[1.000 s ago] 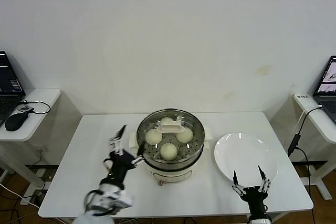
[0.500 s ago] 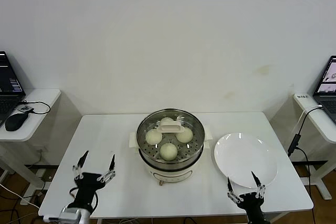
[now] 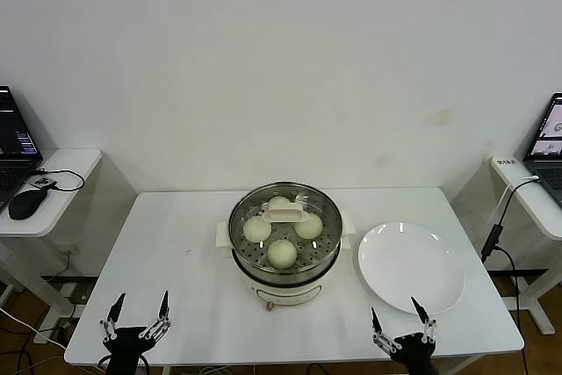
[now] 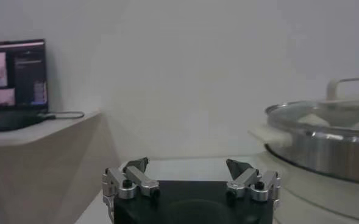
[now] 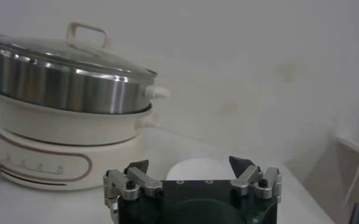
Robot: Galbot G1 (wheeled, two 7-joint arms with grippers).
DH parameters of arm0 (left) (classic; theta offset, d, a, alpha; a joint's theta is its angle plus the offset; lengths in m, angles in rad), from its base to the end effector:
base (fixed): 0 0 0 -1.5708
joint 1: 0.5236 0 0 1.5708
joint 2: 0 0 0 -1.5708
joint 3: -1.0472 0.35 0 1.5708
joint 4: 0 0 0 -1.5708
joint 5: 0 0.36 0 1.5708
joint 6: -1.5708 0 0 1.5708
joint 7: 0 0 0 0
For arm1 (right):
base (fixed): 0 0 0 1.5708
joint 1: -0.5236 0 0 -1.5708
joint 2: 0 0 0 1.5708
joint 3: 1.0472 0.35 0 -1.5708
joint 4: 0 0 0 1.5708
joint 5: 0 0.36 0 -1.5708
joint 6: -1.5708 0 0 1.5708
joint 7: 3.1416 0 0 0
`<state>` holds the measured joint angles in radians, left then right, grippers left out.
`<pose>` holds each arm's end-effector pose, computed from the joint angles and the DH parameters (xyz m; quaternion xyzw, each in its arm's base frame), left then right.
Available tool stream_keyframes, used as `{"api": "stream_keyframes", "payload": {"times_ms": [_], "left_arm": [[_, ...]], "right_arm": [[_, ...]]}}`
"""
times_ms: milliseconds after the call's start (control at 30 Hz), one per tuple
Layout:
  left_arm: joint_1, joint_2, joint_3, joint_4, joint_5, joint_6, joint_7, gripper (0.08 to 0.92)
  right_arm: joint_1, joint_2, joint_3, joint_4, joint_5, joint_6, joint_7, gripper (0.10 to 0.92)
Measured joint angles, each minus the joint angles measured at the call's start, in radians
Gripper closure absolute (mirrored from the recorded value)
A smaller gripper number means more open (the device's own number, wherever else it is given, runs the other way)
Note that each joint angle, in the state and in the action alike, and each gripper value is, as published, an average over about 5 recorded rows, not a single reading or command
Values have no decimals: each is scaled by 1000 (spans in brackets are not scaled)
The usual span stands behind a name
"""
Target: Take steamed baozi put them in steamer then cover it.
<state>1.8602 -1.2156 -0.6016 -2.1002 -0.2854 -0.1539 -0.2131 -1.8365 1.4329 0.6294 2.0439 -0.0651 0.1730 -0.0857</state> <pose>0.1045 0.0812 -0.3276 0.0446 -0.9967 -0.0241 0.0636 0.0970 -0.0591 -0.3527 0.0557 -0.9891 0.1149 0.0729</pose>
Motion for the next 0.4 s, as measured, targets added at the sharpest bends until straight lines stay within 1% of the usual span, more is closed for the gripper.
{"api": "stream_keyframes", "payload": {"times_ms": [400], "left_arm": [[32, -9, -36, 18, -35, -24, 33, 177]], "right_arm": [[-21, -7, -18, 19, 19, -20, -7, 203]]}}
